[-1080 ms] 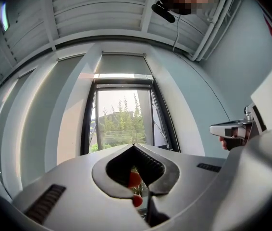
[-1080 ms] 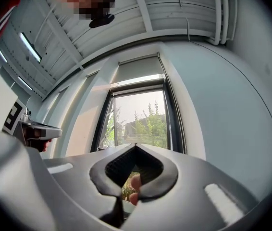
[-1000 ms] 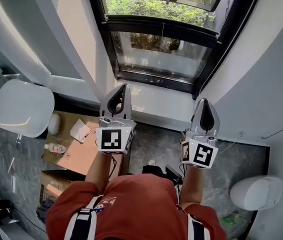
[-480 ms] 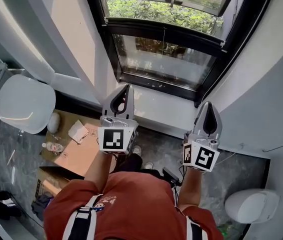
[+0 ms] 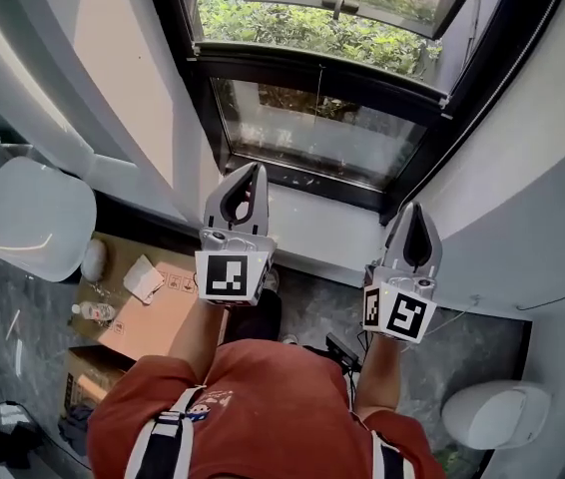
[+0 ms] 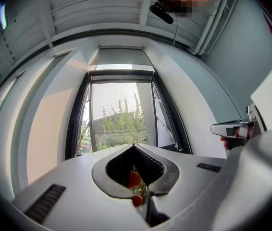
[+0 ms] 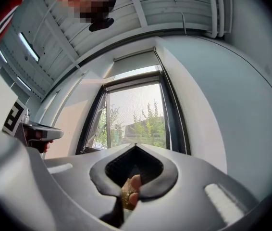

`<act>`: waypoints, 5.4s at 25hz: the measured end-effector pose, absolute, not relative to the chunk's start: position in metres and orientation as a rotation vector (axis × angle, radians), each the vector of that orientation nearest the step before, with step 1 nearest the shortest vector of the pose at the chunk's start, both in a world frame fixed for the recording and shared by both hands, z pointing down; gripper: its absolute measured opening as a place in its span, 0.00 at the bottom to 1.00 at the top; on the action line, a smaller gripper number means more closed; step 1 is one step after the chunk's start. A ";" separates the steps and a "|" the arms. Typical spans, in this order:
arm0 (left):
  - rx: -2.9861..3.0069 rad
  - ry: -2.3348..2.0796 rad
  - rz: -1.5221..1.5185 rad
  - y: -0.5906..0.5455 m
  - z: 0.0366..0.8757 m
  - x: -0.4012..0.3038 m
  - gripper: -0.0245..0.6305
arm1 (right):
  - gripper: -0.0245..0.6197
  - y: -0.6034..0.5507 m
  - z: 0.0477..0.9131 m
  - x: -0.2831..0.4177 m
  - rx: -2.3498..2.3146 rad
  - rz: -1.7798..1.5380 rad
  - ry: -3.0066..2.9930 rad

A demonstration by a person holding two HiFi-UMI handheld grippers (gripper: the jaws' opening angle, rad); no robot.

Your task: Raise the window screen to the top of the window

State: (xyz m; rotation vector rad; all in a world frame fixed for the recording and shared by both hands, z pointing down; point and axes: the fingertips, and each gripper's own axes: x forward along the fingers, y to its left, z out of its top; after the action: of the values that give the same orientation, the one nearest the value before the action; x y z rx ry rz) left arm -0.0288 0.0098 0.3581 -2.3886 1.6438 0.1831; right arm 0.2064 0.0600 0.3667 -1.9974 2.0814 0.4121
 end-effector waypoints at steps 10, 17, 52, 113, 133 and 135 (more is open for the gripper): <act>-2.416 1.667 0.173 -0.081 0.363 -0.037 0.04 | 0.05 -0.026 0.365 0.197 -2.026 0.437 2.088; -2.456 1.636 0.188 -0.153 0.366 -0.048 0.04 | 0.05 -0.096 0.362 0.182 -2.063 0.444 2.079; -2.432 1.547 0.106 -0.302 0.369 -0.028 0.04 | 0.05 -0.237 0.363 0.192 -2.124 0.561 2.164; -1.899 0.784 -0.906 -0.315 0.414 -0.011 0.26 | 0.28 -0.263 0.412 0.181 -2.024 1.481 3.021; -1.763 0.914 -0.701 -0.322 0.328 -0.011 0.14 | 0.15 -0.269 0.328 0.186 -2.124 1.741 2.688; -1.740 0.925 -0.676 -0.323 0.313 -0.011 0.14 | 0.15 -0.270 0.313 0.186 -2.123 1.782 2.649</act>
State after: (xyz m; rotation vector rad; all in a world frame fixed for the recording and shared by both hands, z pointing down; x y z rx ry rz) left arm -0.0108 -0.3231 0.3133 -1.7395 0.9247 -0.6762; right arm 0.1859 -0.2697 0.3134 -2.1233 2.6493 1.7820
